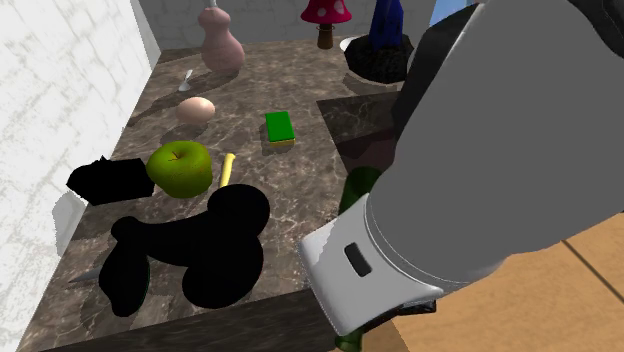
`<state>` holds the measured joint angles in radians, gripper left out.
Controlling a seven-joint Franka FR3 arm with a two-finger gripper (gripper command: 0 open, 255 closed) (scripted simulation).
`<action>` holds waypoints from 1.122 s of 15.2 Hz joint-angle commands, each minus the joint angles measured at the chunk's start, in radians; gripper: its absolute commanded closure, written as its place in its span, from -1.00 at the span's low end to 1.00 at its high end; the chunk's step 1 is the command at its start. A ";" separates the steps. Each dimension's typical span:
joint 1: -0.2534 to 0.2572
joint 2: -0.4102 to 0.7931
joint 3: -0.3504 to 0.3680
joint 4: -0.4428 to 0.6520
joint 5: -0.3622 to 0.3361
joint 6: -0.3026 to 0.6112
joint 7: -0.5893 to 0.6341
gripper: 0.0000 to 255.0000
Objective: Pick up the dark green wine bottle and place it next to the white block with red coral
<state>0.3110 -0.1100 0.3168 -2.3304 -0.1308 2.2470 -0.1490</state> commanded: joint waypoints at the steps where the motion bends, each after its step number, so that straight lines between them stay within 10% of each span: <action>1: 0.000 -0.015 -0.003 0.014 0.008 -0.027 -0.011 1.00; 17: 0.004 -0.099 -0.015 0.152 0.049 -0.242 -0.062 1.00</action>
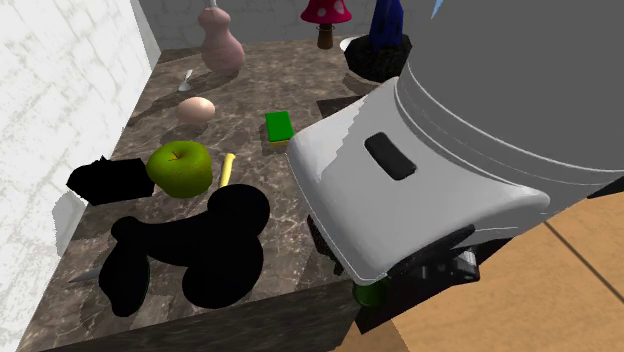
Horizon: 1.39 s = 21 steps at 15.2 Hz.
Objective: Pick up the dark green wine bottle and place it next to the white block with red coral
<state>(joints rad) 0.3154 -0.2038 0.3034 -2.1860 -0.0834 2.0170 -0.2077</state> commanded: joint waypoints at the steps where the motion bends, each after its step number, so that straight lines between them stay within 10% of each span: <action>1: 0.000 -0.008 -0.002 0.018 0.003 -0.026 -0.006 1.00; 21: -0.172 -0.125 -0.310 -0.094 -0.040 0.017 -0.461 1.00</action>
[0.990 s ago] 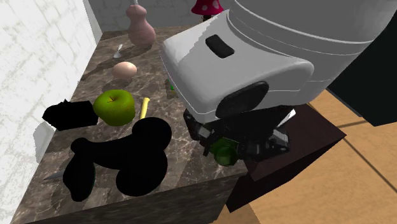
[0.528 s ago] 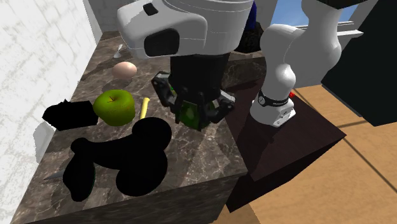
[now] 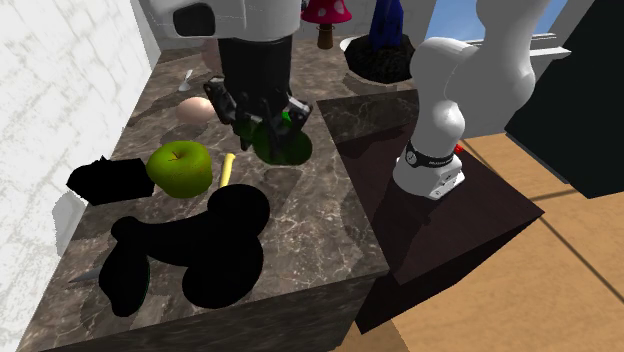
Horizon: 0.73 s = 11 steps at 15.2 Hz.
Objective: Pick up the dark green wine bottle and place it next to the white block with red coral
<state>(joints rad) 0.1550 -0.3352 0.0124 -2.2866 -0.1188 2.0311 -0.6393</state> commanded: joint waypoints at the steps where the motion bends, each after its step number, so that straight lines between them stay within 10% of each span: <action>1: -0.021 0.010 -0.037 0.010 -0.008 0.007 -0.054 1.00; 11: -0.114 0.109 -0.204 0.107 -0.020 0.036 -0.305 1.00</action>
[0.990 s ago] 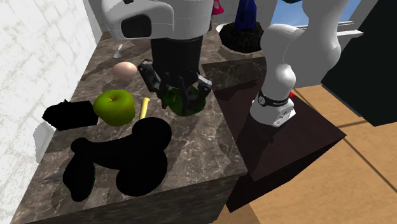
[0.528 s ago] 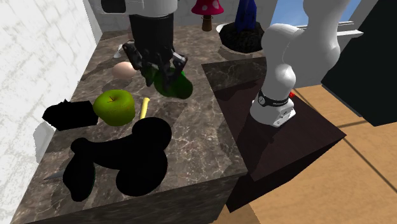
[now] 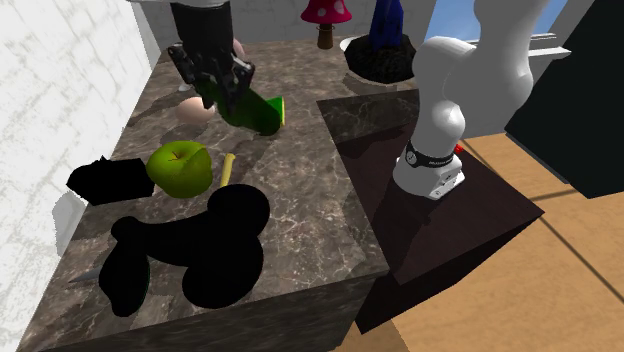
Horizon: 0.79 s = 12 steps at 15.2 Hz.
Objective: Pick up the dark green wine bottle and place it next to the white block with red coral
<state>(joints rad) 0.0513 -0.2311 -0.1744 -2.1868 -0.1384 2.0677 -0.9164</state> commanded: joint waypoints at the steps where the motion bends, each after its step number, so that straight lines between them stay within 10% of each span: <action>1: -0.019 0.020 -0.032 0.023 0.002 0.001 -0.054 1.00; 12: -0.119 0.252 -0.185 0.275 0.095 -0.006 -0.348 1.00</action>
<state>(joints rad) -0.0579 -0.0039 -0.3478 -1.9337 -0.0554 2.0589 -1.2376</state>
